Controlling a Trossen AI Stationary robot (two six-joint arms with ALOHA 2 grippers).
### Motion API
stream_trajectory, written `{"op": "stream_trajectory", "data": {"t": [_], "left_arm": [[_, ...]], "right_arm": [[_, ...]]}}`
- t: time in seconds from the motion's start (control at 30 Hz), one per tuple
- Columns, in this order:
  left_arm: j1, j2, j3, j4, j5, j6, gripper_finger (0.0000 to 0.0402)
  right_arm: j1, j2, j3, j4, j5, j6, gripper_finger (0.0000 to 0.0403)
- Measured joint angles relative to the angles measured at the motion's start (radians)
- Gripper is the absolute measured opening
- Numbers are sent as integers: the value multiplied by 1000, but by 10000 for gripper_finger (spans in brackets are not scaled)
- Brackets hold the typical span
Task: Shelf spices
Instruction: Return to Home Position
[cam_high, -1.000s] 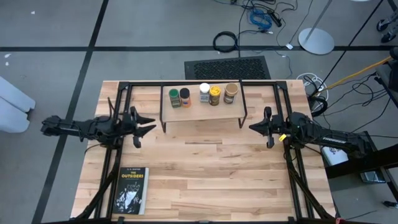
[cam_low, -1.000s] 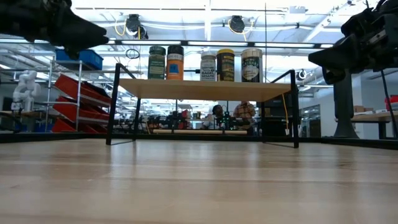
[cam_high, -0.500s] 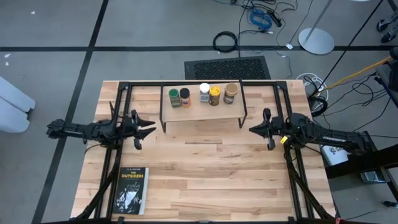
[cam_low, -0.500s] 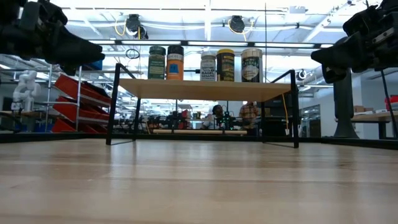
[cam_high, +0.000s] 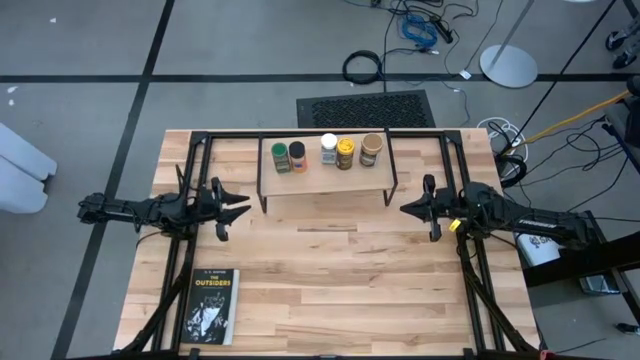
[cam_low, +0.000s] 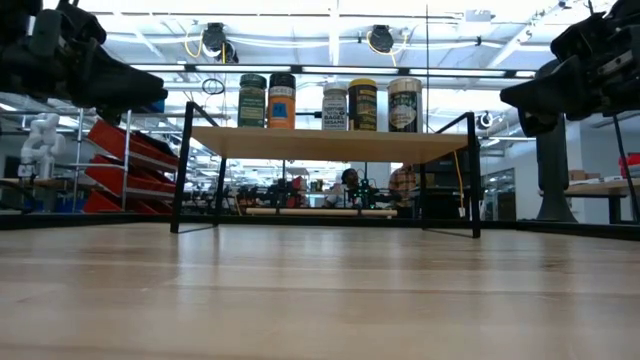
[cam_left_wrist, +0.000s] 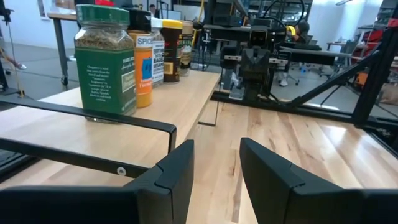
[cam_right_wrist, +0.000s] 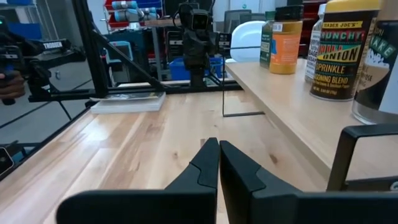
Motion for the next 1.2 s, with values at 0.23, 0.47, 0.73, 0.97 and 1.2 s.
{"op": "stream_trajectory", "data": {"t": [0.23, 0.47, 0.73, 0.97, 1.2], "left_arm": [[0, -14, 0, -2, -7, 17, 138], [0, -16, 0, -1, -8, -1, 138], [0, -16, 0, 0, -19, -8, 138], [3, -16, 0, 1, -77, 25, 138], [3, -13, -31, 89, 24, -6, 138]], "right_arm": [[0, -4, 0, 1, 0, -32, 0], [0, -3, -1, 55, 0, -36, 0], [4, 1, -40, 196, 14, -26, 0], [5, 1, -39, 168, 40, -7, 0], [4, 1, -39, 155, 38, -18, 0]]}}
